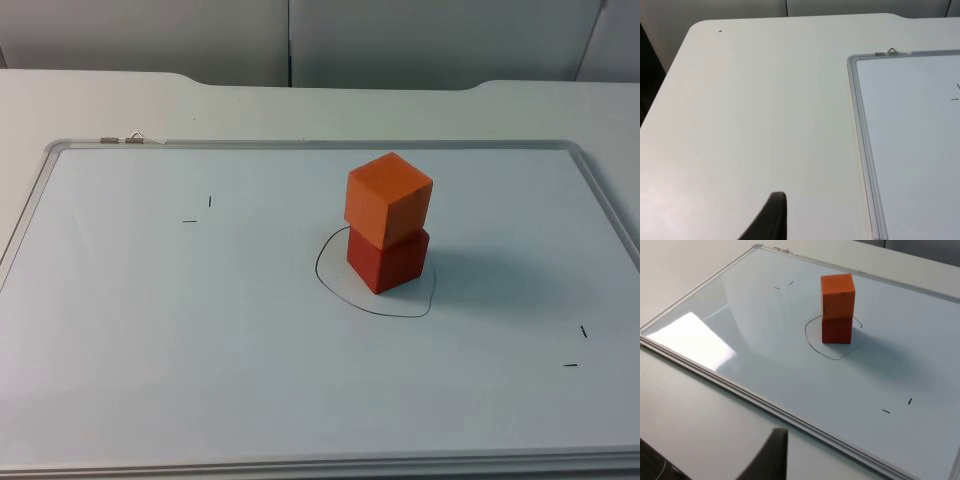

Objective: Pick up one cube with the left hand and another cube with the right hand. First place the cube in the right hand at the target position, then stack the cube in the left hand on top.

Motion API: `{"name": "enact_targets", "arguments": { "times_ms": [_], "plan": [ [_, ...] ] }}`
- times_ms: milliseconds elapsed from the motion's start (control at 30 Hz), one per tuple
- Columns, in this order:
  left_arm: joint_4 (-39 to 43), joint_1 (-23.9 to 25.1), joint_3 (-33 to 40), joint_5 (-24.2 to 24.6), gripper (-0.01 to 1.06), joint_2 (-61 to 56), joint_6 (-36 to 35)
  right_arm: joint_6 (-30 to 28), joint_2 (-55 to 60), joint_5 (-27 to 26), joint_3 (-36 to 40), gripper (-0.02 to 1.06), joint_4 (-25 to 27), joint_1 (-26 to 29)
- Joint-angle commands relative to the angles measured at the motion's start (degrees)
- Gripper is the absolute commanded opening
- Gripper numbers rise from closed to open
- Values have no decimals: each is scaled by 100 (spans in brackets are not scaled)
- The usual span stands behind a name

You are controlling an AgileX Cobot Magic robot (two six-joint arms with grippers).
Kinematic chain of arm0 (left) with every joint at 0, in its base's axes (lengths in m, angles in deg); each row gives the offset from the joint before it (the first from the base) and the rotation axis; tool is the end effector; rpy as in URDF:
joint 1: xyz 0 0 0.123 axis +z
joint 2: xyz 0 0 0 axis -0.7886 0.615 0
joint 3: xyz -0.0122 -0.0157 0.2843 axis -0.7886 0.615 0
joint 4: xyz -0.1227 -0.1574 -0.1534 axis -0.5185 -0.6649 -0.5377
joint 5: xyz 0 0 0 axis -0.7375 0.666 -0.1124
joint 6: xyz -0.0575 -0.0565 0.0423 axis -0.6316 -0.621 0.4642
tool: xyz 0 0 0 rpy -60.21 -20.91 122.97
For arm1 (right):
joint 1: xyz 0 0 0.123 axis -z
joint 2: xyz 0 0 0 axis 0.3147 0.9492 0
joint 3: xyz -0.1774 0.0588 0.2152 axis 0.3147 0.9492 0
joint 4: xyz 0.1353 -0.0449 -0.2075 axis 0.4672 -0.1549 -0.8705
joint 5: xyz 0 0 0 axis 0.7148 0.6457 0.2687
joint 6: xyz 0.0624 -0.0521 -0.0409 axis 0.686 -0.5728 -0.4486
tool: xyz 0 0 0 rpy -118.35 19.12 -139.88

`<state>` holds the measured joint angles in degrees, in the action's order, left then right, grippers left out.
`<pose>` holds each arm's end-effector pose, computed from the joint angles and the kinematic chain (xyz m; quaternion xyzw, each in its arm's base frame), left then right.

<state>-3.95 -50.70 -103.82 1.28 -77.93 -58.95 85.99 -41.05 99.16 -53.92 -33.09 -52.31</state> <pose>-0.0069 0.0050 0.2803 -0.0118 0.8549 0.0385 0.5173 -0.0061 -0.0042 0.2800 -0.2502 0.8189 0.1509 0.4940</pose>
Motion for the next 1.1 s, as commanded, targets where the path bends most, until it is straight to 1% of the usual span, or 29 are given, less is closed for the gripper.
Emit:
{"name": "enact_targets", "arguments": {
  "times_ms": [0,267,367,467,500,633,667,800,833,900,967,1000,1067],
  "plan": [
    [-52,29,12,-11,105,-28,-36,0,-18,-51,43,105,0,3],
    [-33,29,12,-11,105,-28,-36,0,-18,-51,43,105,0,3],
    [-33,29,12,-11,105,-28,-36,0,-18,-51,43,105,0,109],
    [-33,29,12,-11,105,-28,-36,0,-18,-51,43,105,0,579],
    [-33,29,12,-11,105,-28,-36,0,-18,-51,43,105,0,579],
    [-33,29,12,-11,105,-28,-36,0,-18,-51,43,105,0,1594],
    [-33,29,12,-11,105,-28,-36,0,-18,-51,43,105,0,1594],
    [-33,29,12,-11,105,-28,-36,0,-18,-51,43,105,0,2423],
    [-33,29,12,-11,105,-28,-36,0,-18,-51,43,105,0,2423],
    [-33,29,12,-11,105,-28,-36,0,-18,-51,43,105,0,2823],
    [-33,29,12,-11,105,-28,-36,0,-18,-51,43,105,0,3032],
    [-33,29,12,-11,105,-28,-36,0,-18,-51,43,105,0,3032],
    [-33,29,12,-11,105,-28,-36,0,-18,-51,43,105,0,3206]
  ]
}}
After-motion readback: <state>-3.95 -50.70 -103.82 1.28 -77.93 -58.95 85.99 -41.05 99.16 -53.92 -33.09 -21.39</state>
